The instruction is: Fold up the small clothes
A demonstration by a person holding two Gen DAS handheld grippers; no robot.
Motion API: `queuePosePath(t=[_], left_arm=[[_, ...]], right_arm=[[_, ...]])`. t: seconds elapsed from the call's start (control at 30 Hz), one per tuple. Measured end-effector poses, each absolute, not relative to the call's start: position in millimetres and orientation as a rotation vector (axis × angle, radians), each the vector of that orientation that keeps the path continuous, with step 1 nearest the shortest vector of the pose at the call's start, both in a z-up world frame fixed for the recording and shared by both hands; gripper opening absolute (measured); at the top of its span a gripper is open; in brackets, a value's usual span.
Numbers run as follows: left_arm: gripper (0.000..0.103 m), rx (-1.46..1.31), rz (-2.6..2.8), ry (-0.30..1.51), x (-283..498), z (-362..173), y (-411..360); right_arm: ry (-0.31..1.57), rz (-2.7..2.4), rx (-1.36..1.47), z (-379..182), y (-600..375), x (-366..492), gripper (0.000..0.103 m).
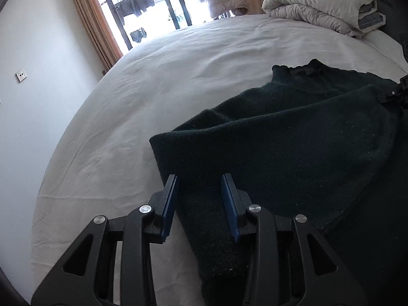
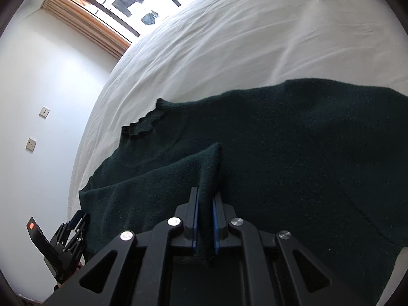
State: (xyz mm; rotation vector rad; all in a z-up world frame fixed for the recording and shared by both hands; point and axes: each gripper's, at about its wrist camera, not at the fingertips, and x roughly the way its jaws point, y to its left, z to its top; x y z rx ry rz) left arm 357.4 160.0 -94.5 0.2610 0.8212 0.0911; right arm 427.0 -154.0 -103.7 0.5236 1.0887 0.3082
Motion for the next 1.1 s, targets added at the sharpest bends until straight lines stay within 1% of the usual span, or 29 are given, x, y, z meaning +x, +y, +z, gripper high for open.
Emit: queuePosePath(t=[0.13, 0.33, 0.43, 0.47, 0.53, 0.6, 0.63, 0.73, 0.87, 1.03, 1.1], left_arm=[[0.034, 0.304, 0.101, 0.826, 357.2, -97.8, 153.4], [0.034, 0.323, 0.109, 0.827, 354.8, -102.2, 149.5], [0.034, 0.374, 0.124, 0.819, 352.9, -106.7, 141.0], [0.034, 0.392, 0.131, 0.811, 352.0, -108.2, 138.3], [0.034, 0.412, 0.144, 0.798, 349.8, -110.6, 135.3], [0.034, 0.416, 0.146, 0.796, 349.7, -111.5, 134.7], [0.034, 0.412, 0.144, 0.797, 349.8, -110.9, 135.1], [0.034, 0.394, 0.134, 0.806, 350.8, -111.9, 136.2], [0.034, 0.387, 0.13, 0.81, 351.1, -112.9, 136.8], [0.034, 0.362, 0.118, 0.814, 351.6, -112.7, 139.6], [0.034, 0.349, 0.112, 0.815, 351.9, -112.8, 141.4]], right_arm=[[1.084, 0.304, 0.54, -106.9, -157.3, 428.7, 0.01], [1.082, 0.291, 0.487, -104.0, -152.9, 432.5, 0.01], [1.076, 0.302, 0.491, -110.9, -156.0, 431.6, 0.008], [1.069, 0.309, 0.508, -111.6, -159.5, 430.0, 0.009], [1.054, 0.295, 0.522, -109.3, -165.0, 427.0, 0.015], [1.015, 0.223, 0.546, -101.2, -176.2, 420.8, 0.032], [0.98, 0.164, 0.553, -93.6, -182.0, 415.0, 0.035], [0.924, 0.179, 0.556, -74.9, -177.9, 405.4, 0.035], [0.928, 0.399, 0.511, -57.0, -124.6, 395.6, 0.035], [1.019, 0.539, 0.501, -76.7, -76.4, 395.9, 0.035], [1.058, 0.529, 0.495, -90.8, -74.9, 399.2, 0.039]])
